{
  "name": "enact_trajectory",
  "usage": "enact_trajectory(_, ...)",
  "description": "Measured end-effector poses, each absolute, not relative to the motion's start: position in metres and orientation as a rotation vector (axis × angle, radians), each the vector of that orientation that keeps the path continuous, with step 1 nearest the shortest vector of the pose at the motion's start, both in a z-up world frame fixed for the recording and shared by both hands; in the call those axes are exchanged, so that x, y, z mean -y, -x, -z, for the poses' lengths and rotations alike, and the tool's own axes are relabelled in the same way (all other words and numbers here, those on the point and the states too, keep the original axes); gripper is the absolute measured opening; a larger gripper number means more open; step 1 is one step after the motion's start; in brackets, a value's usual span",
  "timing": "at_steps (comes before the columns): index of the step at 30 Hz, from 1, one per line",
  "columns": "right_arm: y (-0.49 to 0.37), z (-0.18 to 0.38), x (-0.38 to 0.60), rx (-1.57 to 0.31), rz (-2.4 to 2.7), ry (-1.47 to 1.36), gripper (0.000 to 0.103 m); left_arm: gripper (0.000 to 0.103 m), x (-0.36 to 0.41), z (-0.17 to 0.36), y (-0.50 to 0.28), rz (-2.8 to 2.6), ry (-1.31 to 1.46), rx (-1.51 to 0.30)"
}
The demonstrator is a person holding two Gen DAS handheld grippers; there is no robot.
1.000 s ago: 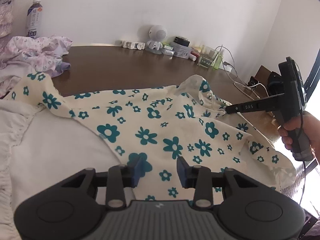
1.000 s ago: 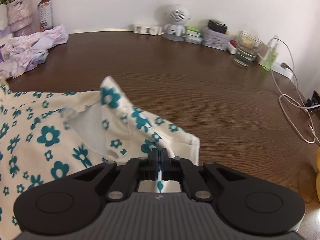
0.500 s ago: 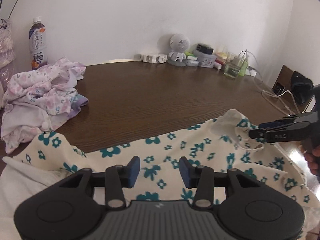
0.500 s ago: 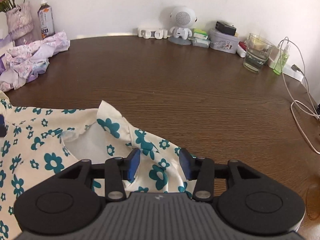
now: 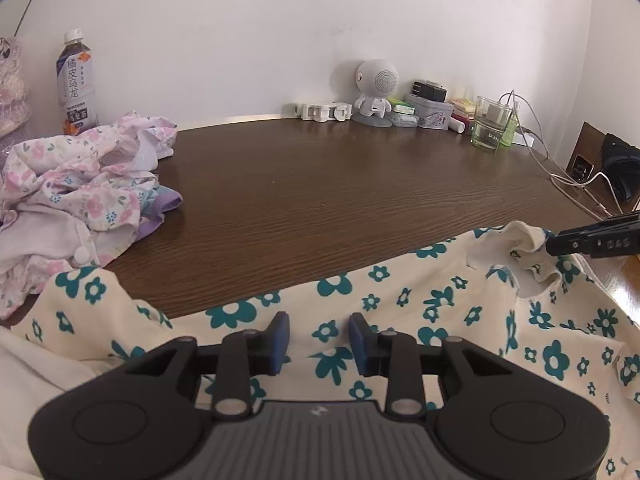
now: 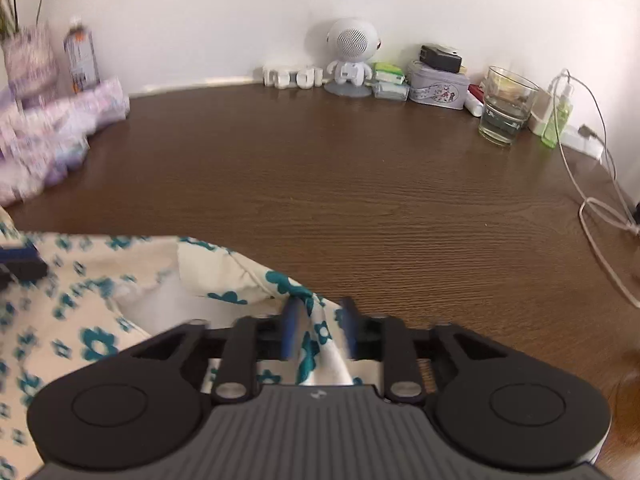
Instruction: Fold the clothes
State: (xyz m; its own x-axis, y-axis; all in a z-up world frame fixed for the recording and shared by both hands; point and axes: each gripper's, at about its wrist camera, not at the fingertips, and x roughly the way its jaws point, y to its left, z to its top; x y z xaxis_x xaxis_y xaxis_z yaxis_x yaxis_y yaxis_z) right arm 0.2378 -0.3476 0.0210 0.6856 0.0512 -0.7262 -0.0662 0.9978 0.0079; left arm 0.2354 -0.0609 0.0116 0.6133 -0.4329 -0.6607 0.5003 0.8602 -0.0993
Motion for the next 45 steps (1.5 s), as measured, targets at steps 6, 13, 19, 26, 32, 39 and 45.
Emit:
enact_trajectory(6,-0.211,-0.038,0.333,-0.783,-0.225,-0.013,0.04,0.035,0.072,-0.02,-0.225,0.597,-0.136,-0.697)
enact_trajectory(13,-0.23,-0.009,0.281,-0.867,-0.327,0.121,0.04,0.035,0.069,-0.013,-0.222,0.596,-0.121,-0.717)
enact_trajectory(19,-0.22,-0.006,0.292,-0.923,-0.324,0.116,0.001,0.035,0.047,-0.009,-0.227,0.545,-0.117,-0.718)
enact_trajectory(26,-0.217,-0.016,0.292,-0.96,-0.316,0.088,0.017,0.035,0.028,-0.014,-0.229,0.512,-0.087,-0.694)
enact_trajectory(32,-0.252,-0.021,0.283,-0.93,-0.302,-0.087,0.046,0.036,0.02,-0.027,-0.236,0.463,-0.112,-0.645)
enact_trajectory(39,-0.284,-0.008,0.266,-0.962,-0.253,-0.111,0.039,0.05,0.017,-0.028,-0.255,0.504,-0.232,-0.664)
enact_trajectory(45,-0.283,-0.004,0.263,-0.94,-0.242,-0.063,0.004,0.03,0.029,-0.008,-0.269,0.598,-0.34,-0.688)
